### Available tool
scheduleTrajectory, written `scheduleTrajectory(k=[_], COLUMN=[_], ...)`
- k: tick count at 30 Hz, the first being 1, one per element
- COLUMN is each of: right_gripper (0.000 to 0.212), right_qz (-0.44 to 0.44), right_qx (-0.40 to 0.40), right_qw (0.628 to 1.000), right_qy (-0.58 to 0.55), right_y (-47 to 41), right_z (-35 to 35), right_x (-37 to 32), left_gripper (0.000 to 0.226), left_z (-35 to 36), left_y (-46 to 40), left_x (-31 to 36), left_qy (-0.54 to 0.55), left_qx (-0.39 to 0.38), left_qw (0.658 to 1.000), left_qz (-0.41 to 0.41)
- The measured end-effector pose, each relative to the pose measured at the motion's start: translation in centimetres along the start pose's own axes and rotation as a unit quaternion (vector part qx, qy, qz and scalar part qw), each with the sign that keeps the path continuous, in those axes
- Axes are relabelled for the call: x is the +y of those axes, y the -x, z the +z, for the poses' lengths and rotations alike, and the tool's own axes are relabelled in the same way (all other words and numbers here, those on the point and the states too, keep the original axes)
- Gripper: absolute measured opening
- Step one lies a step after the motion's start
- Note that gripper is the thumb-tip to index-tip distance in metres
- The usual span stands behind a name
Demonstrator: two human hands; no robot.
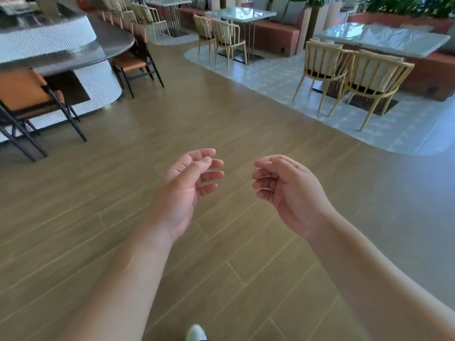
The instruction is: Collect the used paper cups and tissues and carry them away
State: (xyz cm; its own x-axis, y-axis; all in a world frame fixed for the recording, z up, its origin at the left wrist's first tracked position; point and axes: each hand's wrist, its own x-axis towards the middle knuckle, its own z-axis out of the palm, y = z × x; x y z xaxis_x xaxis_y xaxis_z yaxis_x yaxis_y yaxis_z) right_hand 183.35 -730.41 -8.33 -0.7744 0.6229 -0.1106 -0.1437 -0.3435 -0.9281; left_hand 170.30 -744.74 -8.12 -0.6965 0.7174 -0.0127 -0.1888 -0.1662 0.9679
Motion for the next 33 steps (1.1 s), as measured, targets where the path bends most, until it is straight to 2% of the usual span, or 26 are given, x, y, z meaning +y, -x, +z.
scheduleTrajectory(k=[7,16,23,28,33], right_gripper=[0.017,0.017,0.017,0.017,0.016], right_qz=[0.016,-0.038,-0.032,-0.043,-0.036], right_qx=[0.019,0.065,0.102,0.076,0.056], right_qw=[0.999,0.996,0.994,0.996,0.998], right_qy=[0.023,0.041,0.036,0.032,0.002], right_y=[-13.9,-31.2,-40.9,-49.4,-59.9], right_z=[5.7,15.6,18.0,18.8,18.2], right_x=[2.7,0.3,0.1,0.3,0.5], left_gripper=[0.025,0.021,0.021,0.016,0.024], left_z=[-7.3,-15.4,-19.2,-21.3,-23.2], left_y=[-13.6,-33.4,-43.0,-50.8,-60.0], left_x=[-0.9,4.0,4.7,4.7,5.8], left_qy=[0.012,0.005,0.025,0.013,0.0], left_qx=[-0.01,-0.074,-0.091,-0.08,-0.061], left_qw=[1.0,0.997,0.995,0.997,0.998], left_qz=[-0.01,-0.006,-0.017,-0.013,0.017])
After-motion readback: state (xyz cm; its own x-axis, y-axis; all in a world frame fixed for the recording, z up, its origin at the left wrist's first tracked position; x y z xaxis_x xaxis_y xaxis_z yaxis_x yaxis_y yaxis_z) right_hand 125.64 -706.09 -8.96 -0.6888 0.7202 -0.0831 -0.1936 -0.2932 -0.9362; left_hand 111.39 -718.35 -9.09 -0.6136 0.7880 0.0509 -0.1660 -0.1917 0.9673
